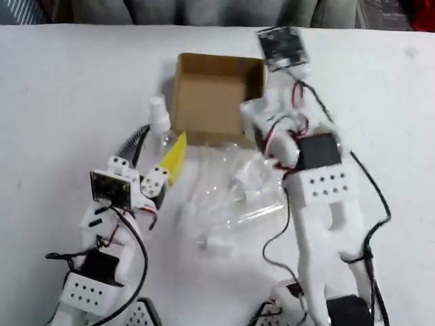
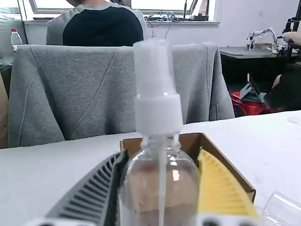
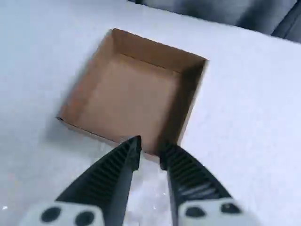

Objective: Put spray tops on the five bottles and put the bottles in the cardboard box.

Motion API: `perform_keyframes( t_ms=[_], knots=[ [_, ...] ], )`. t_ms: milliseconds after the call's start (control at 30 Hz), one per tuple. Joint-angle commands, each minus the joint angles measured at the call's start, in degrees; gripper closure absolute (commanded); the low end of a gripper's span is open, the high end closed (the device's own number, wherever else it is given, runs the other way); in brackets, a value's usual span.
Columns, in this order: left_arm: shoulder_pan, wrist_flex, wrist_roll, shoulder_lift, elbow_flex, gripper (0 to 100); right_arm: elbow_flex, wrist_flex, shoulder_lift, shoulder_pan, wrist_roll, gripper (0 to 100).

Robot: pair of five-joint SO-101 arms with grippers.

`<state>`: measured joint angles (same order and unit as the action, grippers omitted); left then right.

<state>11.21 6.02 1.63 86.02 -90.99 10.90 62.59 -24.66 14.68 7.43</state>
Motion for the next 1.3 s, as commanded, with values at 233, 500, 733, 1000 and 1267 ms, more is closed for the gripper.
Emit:
perform_keyframes(
  t_ms=[233, 500, 733, 1000, 1267],
  knots=[
    [0.1, -1.8, 0.6, 1.4, 0.9, 98, -15.6, -5.7, 29.5, -6.7, 0.3, 84.4],
    [0.1, -1.8, 0.6, 1.3, 0.9, 98, -29.1, -5.6, 47.3, -6.5, 0.1, 84.4],
    [0.1, -1.7, 0.4, 1.3, 0.9, 98, -32.8, -5.5, 55.8, -5.5, 0.1, 84.8],
    [0.1, -1.6, 0.4, 1.3, 0.9, 98, -36.5, 5.7, 56.7, -4.3, 8.1, 98.1],
    [0.1, -1.5, 0.4, 1.3, 0.9, 98, -39.5, 19.6, 53.7, -3.2, 22.6, 98.2]
  ],
)
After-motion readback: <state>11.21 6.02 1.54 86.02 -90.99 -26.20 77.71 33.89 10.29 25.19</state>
